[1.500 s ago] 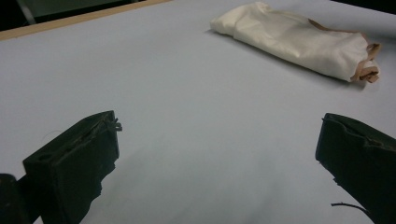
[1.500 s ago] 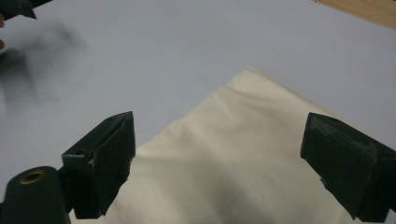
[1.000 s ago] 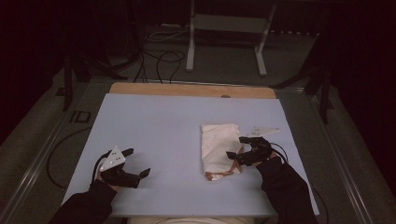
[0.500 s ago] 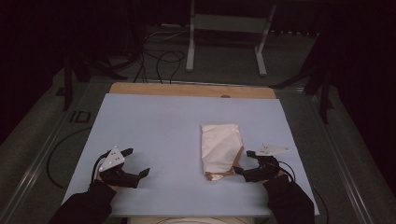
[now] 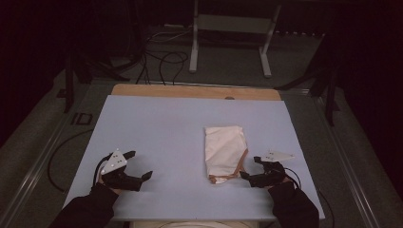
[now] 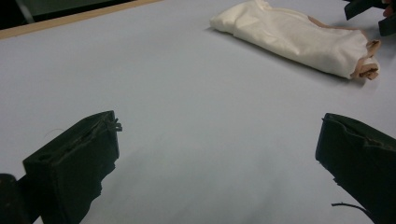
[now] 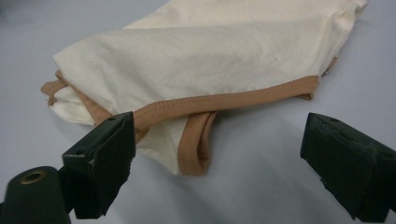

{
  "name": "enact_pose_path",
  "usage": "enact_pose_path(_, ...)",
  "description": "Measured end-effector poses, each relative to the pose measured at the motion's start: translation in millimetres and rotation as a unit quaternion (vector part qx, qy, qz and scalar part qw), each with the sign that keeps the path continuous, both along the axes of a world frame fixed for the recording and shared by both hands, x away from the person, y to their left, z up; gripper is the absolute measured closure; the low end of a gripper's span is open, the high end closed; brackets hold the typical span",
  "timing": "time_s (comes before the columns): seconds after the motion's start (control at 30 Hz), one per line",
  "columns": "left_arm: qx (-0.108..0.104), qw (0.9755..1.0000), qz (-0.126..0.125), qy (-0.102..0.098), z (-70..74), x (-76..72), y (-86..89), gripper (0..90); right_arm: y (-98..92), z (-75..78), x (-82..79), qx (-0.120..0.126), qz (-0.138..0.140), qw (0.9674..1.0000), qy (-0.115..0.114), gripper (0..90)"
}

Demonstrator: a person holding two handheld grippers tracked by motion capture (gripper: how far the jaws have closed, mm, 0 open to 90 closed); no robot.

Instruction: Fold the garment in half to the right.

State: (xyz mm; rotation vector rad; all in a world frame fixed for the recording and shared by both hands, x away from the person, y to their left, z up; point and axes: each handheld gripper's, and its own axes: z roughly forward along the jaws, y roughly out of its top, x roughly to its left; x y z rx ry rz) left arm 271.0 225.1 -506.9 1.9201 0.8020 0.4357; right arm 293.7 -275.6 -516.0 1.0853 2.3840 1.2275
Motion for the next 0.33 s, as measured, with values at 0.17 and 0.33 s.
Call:
enact_pose_path(0.17,0.001,1.0000,0.002,0.002,-0.8,0.3,-0.2,0.2,-0.2,1.3,-0.3,-0.003,-0.003,1.0000,-0.004,10.5)
enact_pose_path(0.33,0.000,1.0000,0.002,0.001,-0.6,0.4,-0.5,0.2,0.5,1.5,-0.6,-0.005,-0.004,1.0000,-0.001,10.5)
